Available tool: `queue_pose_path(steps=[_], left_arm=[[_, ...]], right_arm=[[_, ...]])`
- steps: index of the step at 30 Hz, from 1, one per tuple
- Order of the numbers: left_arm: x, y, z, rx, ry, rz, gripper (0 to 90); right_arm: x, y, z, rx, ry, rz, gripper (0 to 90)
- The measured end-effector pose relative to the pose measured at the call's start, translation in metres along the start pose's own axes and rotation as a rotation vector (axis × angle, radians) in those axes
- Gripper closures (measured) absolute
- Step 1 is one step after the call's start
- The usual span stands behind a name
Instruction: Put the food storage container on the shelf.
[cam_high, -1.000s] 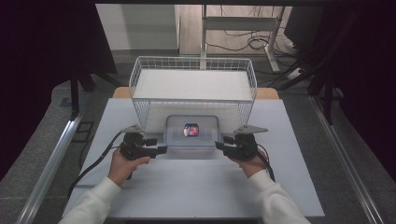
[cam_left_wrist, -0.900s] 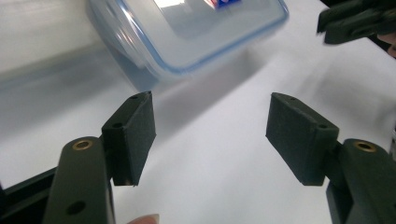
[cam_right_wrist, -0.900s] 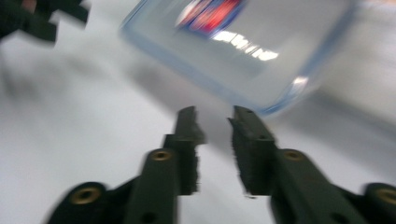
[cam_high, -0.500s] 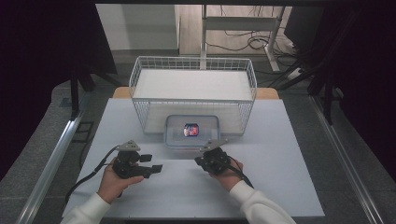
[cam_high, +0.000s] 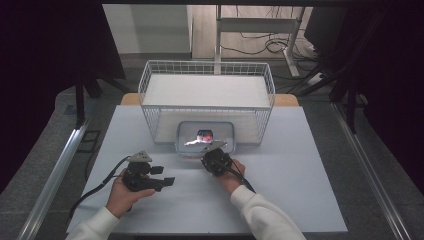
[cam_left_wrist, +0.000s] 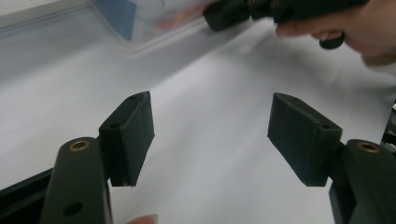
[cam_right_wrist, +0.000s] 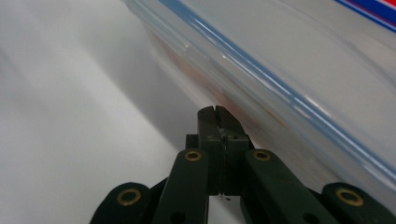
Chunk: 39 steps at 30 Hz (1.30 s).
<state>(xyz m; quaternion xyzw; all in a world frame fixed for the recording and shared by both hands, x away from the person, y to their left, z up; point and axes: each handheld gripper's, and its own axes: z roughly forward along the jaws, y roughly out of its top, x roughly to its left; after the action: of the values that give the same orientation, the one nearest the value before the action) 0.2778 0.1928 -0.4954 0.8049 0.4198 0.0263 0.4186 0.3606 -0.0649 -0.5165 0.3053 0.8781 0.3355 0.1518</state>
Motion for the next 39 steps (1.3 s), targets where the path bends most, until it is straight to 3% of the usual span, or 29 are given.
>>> queue_pose_path(steps=[7,8,16,28,36,39], left_arm=[[-0.001,0.0,0.0,-0.004,-0.01,-0.007,30.4],[-0.001,0.0,0.0,-0.001,-0.009,-0.006,30.2],[-0.001,-0.001,0.0,0.0,-0.013,-0.005,29.5],[-0.001,-0.001,0.001,0.01,-0.003,0.009,29.0],[0.0,-0.001,0.0,0.009,0.001,0.013,28.6],[0.0,-0.001,0.0,0.007,0.003,0.017,28.6]], right_arm=[[-0.011,0.011,-0.005,-0.033,0.002,0.069,89.3],[-0.014,0.012,-0.003,-0.039,0.004,0.092,89.3],[-0.024,0.019,0.007,-0.046,-0.009,0.119,89.3],[-0.051,0.036,0.025,-0.066,-0.013,0.249,89.3],[-0.056,0.038,0.026,-0.069,-0.026,0.246,89.2],[-0.048,0.038,0.014,-0.081,0.011,0.21,89.2]])
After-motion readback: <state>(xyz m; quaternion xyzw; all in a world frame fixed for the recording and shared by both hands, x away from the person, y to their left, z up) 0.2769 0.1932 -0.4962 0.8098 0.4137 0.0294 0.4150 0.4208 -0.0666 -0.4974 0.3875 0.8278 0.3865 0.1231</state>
